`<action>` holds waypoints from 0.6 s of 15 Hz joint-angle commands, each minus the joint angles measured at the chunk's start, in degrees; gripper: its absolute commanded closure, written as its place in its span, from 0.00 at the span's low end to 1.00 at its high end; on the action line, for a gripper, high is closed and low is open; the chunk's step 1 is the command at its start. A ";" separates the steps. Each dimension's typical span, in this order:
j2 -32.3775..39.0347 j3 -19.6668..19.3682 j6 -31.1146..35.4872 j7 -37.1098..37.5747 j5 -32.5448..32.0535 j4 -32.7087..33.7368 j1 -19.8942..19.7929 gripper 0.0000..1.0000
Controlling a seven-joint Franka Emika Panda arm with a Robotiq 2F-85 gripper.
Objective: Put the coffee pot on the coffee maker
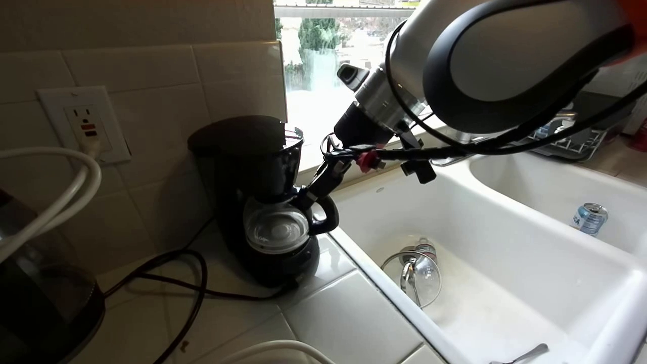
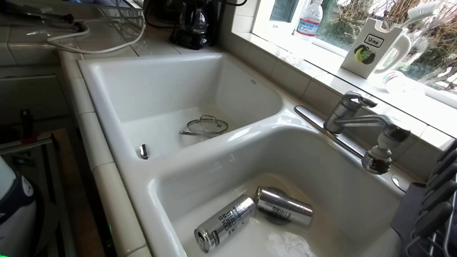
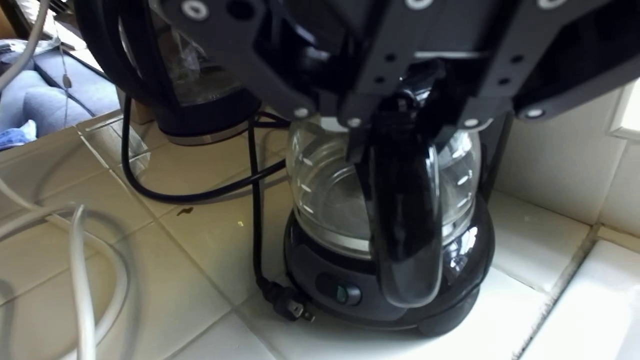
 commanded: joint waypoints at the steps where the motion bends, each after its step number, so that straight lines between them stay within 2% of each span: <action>1: 3.06 0.41 0.12 4.12 -3.90 2.32 -0.42 0.93; 9: 6.01 0.32 0.94 8.75 -8.73 4.10 0.10 0.93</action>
